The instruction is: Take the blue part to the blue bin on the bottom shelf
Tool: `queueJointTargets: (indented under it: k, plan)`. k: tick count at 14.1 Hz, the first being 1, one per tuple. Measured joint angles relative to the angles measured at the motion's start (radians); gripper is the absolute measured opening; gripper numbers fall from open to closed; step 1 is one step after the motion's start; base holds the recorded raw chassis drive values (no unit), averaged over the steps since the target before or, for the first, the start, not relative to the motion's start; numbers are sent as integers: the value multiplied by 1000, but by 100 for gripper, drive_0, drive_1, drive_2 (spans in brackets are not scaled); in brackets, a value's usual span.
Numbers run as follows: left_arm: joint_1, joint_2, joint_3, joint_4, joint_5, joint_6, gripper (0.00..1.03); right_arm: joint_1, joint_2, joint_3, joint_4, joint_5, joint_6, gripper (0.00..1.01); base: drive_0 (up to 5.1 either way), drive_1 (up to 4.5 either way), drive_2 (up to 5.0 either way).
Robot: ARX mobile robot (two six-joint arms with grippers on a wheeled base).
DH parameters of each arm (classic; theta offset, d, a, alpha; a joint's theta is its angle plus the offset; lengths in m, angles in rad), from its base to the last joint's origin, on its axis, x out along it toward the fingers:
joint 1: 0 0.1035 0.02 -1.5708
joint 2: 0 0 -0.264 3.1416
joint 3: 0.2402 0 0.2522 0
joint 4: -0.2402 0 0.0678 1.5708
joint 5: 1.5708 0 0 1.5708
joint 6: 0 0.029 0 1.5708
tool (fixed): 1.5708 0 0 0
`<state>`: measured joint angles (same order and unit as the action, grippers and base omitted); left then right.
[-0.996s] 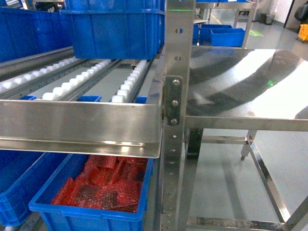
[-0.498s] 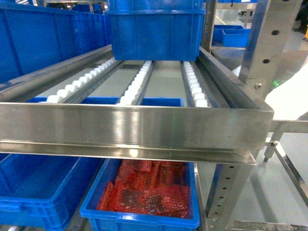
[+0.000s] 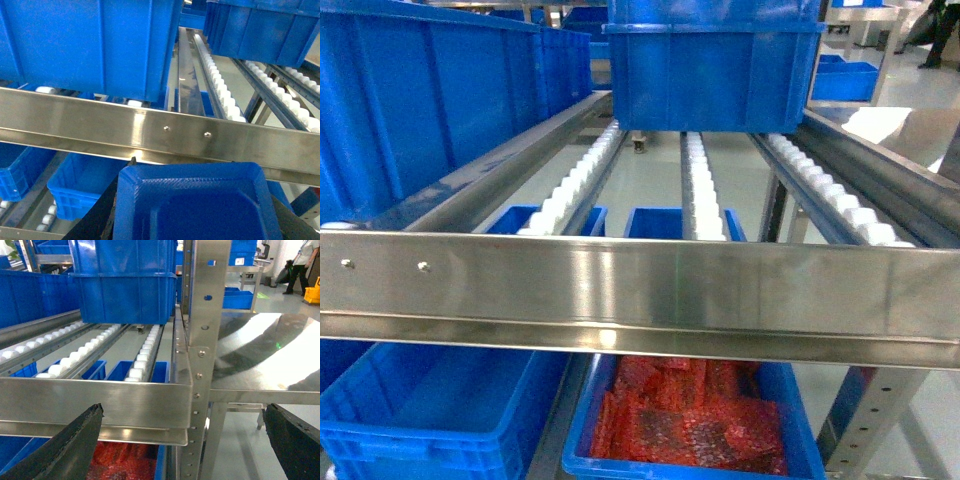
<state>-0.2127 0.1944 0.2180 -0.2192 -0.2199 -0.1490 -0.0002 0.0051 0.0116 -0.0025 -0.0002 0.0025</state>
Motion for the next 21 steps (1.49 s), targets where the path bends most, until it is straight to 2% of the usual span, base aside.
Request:
queueJointTargets:
  k: [7, 10, 21]
  plan:
    - [0, 1, 0, -1, 1, 0, 43, 0, 0, 0, -3, 0, 0, 98, -474, 361, 130]
    - [0, 0, 0, 1, 1, 0, 43, 0, 0, 0, -1, 0, 0, 98, -472, 149, 338]
    - [0, -1, 0, 1, 0, 0, 43, 0, 0, 0, -2, -1, 0, 98, 0, 0, 0]
